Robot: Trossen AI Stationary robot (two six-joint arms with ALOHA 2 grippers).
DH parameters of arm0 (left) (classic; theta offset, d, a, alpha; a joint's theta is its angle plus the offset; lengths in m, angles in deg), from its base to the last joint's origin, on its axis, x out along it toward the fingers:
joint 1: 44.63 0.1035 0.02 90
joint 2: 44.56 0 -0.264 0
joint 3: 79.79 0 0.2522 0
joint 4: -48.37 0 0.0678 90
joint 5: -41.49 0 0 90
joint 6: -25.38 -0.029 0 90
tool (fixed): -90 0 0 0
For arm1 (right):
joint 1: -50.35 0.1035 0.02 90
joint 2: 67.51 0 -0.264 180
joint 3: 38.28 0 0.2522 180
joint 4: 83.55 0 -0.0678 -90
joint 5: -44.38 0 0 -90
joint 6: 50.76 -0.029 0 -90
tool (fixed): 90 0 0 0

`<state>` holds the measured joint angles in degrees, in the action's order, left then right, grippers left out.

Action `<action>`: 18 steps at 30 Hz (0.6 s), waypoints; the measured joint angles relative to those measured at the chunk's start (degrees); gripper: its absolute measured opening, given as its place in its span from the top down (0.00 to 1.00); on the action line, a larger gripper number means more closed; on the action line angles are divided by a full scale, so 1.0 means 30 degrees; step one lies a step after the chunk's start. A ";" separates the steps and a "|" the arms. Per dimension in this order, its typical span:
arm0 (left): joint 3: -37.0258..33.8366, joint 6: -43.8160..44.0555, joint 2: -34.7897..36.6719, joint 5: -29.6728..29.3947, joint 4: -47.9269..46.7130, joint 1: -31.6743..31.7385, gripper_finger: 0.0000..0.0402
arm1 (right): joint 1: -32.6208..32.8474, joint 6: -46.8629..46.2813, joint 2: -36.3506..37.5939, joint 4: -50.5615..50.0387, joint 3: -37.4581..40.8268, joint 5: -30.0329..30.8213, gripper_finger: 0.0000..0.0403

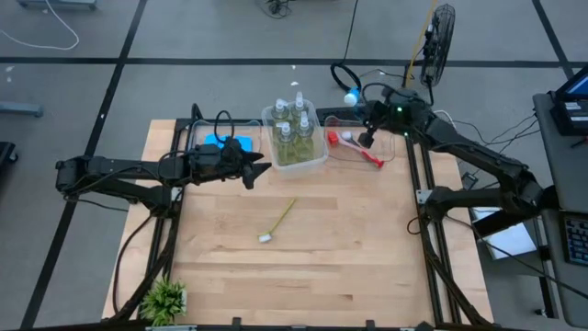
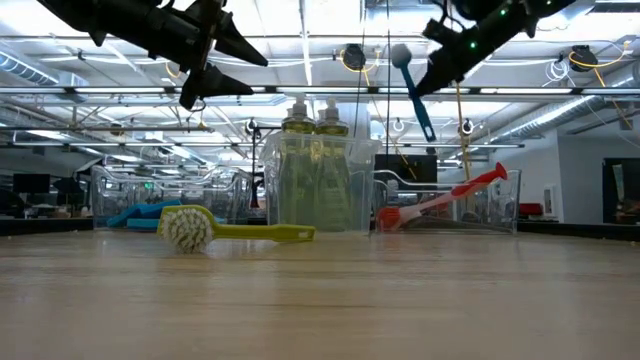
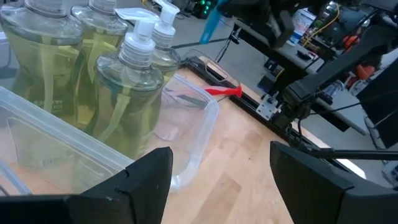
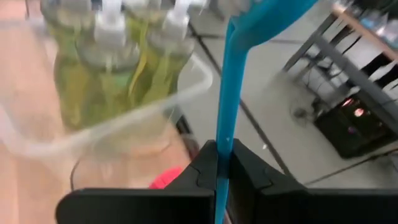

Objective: Pick & Place Kitchen Sink Supplies
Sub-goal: Put the blue dish brush into the right transparent bin

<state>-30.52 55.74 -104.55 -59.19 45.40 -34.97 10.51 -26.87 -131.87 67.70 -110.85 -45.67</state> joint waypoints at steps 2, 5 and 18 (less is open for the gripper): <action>0.0000 -0.0086 0.0000 -0.0007 0.0000 -0.0004 0.33 | 0.0000 0.0291 -0.0229 -0.0625 -0.0071 0.0308 0.98; 0.0000 -0.0072 0.0000 -0.0007 0.0000 -0.0004 0.33 | 0.0024 0.1160 -0.0649 -0.2340 -0.0905 0.1819 0.98; 0.0000 -0.0035 0.0000 0.0000 0.0000 -0.0003 0.33 | 0.0058 0.2860 -0.3163 -0.9545 -0.4055 0.5467 0.98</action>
<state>-30.52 55.64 -104.55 -59.19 45.40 -34.98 10.69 -18.30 -141.36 39.06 -123.01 -29.26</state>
